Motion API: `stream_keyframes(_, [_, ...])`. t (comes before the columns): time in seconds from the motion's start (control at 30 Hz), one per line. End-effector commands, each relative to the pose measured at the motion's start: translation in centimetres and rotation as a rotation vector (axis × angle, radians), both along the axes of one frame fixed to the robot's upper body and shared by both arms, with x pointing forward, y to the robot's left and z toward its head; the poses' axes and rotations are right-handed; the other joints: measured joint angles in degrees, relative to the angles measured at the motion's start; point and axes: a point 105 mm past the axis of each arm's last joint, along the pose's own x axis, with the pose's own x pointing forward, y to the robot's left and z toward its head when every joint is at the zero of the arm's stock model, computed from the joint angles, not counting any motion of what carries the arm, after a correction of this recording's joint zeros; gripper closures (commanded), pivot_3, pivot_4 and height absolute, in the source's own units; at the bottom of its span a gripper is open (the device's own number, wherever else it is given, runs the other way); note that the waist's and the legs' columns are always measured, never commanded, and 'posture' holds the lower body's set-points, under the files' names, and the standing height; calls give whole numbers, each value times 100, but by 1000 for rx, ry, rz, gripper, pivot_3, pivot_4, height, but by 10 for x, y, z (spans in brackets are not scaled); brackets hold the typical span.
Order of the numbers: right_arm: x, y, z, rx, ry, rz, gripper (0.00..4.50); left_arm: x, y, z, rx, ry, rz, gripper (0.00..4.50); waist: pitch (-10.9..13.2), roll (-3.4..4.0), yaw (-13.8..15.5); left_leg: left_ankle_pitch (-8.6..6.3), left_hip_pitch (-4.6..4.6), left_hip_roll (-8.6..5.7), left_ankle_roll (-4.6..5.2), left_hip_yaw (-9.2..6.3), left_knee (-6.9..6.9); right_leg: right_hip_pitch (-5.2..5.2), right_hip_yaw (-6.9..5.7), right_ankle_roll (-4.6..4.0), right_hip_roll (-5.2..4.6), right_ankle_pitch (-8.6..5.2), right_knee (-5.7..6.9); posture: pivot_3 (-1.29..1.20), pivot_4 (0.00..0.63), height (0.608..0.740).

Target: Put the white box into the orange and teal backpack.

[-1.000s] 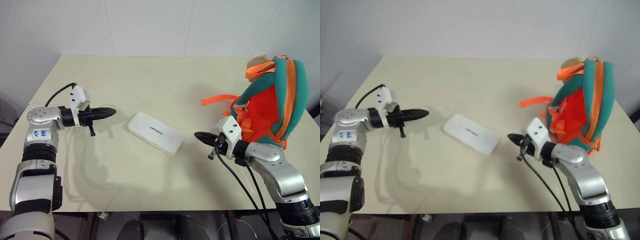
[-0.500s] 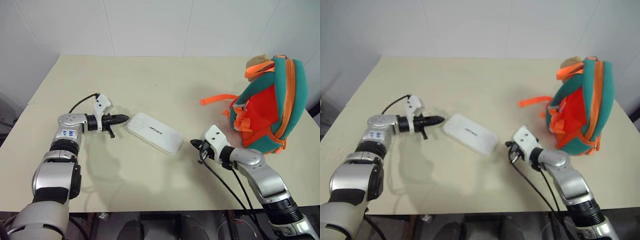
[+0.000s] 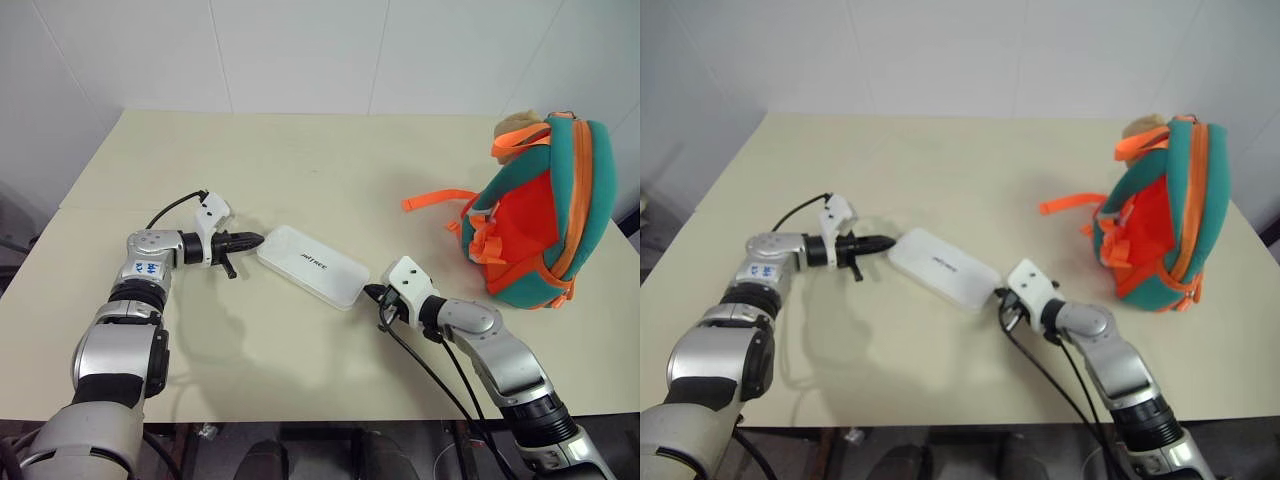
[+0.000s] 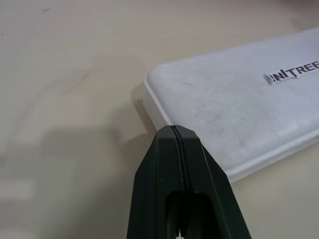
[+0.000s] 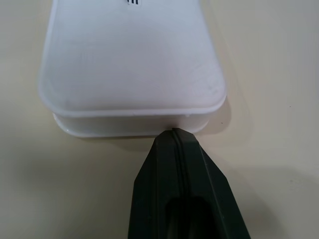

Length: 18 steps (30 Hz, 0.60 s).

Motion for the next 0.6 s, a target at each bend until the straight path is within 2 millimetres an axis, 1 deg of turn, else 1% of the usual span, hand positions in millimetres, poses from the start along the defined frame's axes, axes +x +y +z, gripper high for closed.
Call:
stream_keyframes(0.03, [2,11,11,16,-52,38,4380,0,-3,-2,28,28,-15,4500,0,0,-7,0,1,0,0,0,1,0,0,0,0,0,4,0,150,740])
stream_keyframes(0.13, [2,12,10,12,-54,45,4380,2,1,-2,45,29,11,4500,0,0,-8,0,3,0,0,0,9,0,1,0,0,0,14,0,150,740])
stream_keyframes(0.27, [2,12,11,15,-58,45,4380,7,9,5,44,11,69,4500,-1,-1,-9,1,5,0,1,-2,12,1,1,0,0,0,23,0,150,740])
stream_keyframes(0.3, [2,12,12,15,-58,45,4380,6,8,8,34,-2,58,4500,-1,-1,-11,2,5,0,1,-2,13,1,1,0,1,0,25,0,150,740])
stream_keyframes(0.4, [3,10,12,14,-59,44,4380,5,4,26,-62,-36,15,4500,-1,-1,-10,2,5,0,0,-3,13,0,1,0,1,0,25,0,150,740])
stream_keyframes(0.43, [3,9,12,14,-59,44,4380,5,4,29,-72,-39,12,4500,-1,-1,-8,2,3,0,0,-3,12,-1,1,0,1,0,23,0,150,740])
stream_keyframes(0.6, [4,10,14,15,-64,48,4380,9,12,29,-73,-55,82,4500,-1,-1,-5,1,-3,0,2,-2,11,-2,1,0,-1,0,12,0,150,740])
